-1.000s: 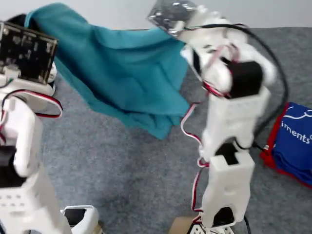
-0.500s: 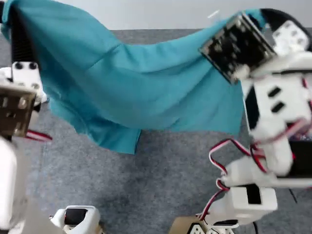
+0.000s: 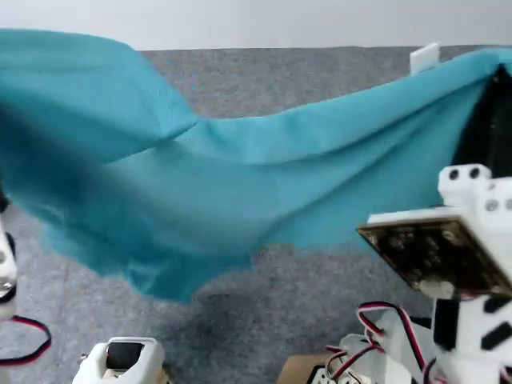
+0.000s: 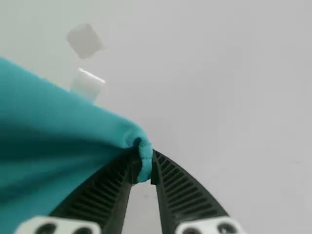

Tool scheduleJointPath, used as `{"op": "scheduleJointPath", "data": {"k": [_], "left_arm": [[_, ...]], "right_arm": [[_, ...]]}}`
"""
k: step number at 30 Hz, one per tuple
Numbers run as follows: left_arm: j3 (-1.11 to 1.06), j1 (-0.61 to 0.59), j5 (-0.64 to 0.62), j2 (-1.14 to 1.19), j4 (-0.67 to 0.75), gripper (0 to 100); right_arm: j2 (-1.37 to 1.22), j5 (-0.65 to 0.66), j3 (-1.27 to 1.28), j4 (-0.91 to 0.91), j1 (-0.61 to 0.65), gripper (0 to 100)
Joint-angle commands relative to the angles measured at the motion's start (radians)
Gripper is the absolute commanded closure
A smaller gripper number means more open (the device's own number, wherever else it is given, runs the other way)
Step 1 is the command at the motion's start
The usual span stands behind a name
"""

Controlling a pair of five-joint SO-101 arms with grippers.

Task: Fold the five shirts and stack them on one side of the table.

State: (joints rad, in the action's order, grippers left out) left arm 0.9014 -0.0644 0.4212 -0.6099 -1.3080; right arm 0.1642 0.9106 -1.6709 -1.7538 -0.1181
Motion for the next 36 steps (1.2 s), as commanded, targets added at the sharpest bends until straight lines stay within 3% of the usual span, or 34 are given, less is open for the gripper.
{"op": "scheduleJointPath", "data": {"k": [1, 9, 14, 17, 22, 36], "left_arm": [[0.013, 0.005, 0.044, 0.009, 0.078, 100], [-0.044, 0.006, 0.051, 0.011, 0.143, 100], [-0.153, 0.008, 0.075, 0.011, 0.296, 100], [-0.209, 0.081, 0.146, 0.008, 0.364, 100], [-0.217, 0.175, 0.216, 0.0, 0.345, 100], [-0.205, 0.176, 0.25, -0.103, 0.25, 100]], "right_arm": [[0.016, 0.008, -0.003, -0.038, -0.033, 98.7], [0.019, 0.006, -0.002, -0.044, -0.041, 98.7], [0.042, 0.006, 0.118, -0.044, -0.039, 98.7], [0.082, 0.005, 0.192, -0.042, -0.038, 98.7], [0.174, 0.005, 0.328, -0.041, -0.038, 98.7], [0.332, 0.005, 0.459, -0.033, -0.039, 98.7]]}}
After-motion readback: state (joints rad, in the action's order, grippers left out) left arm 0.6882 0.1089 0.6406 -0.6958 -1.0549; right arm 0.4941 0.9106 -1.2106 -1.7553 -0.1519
